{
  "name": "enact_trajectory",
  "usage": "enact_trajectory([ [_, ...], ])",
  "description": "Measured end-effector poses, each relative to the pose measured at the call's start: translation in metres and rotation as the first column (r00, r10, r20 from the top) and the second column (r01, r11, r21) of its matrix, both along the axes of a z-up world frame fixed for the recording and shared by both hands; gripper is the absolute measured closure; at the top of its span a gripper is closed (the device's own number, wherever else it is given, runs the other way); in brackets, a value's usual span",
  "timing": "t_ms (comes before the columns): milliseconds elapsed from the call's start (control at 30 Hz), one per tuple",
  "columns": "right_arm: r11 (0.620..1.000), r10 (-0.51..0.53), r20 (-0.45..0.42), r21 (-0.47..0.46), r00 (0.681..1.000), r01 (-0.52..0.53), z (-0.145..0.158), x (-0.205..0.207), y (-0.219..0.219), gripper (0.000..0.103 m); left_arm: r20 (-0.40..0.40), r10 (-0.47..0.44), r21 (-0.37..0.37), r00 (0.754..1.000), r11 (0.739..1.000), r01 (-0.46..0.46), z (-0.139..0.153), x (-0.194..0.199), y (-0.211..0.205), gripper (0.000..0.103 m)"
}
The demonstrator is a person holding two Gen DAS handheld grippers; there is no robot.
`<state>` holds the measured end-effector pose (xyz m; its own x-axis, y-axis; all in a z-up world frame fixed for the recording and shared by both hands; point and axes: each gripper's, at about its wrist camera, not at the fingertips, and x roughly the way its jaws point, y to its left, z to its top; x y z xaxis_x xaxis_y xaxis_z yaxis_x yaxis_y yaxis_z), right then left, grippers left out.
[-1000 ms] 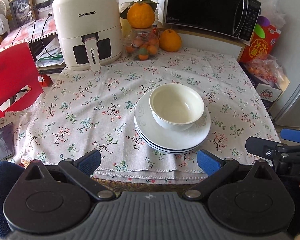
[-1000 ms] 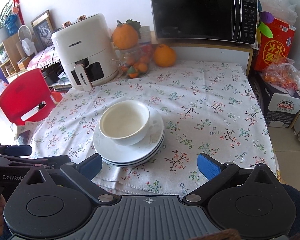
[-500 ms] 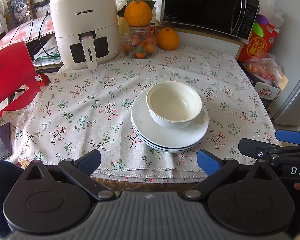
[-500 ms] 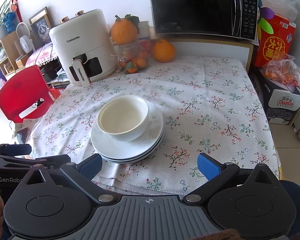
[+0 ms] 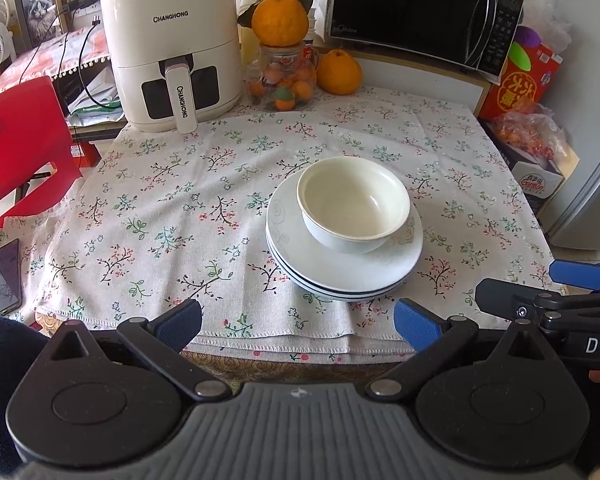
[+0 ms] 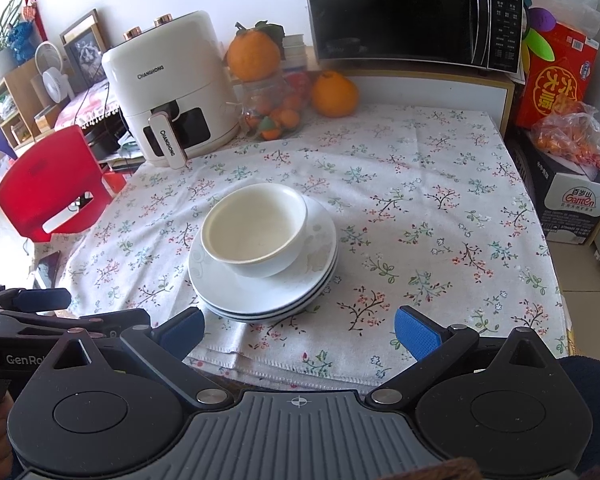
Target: Organize plates and bowls
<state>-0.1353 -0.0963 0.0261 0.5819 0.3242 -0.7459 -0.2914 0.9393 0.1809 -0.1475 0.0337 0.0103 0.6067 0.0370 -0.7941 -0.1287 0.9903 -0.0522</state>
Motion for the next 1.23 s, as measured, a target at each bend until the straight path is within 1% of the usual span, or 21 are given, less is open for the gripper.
enact_trajectory([
  [700, 1.000, -0.013, -0.017, 0.025, 1.000, 0.014, -0.0030, 0.0011, -0.0055, 0.001, -0.001, -0.001, 0.007, 1.000, 1.000, 0.001, -0.0014, 0.0043, -0.0017, 0.001],
  [1233, 1.000, -0.014, -0.023, 0.025, 1.000, 0.014, -0.0042, 0.0015, -0.0052, 0.001, -0.021, 0.003, 0.001, 1.000, 1.000, -0.003, -0.0039, 0.0069, -0.0012, 0.001],
])
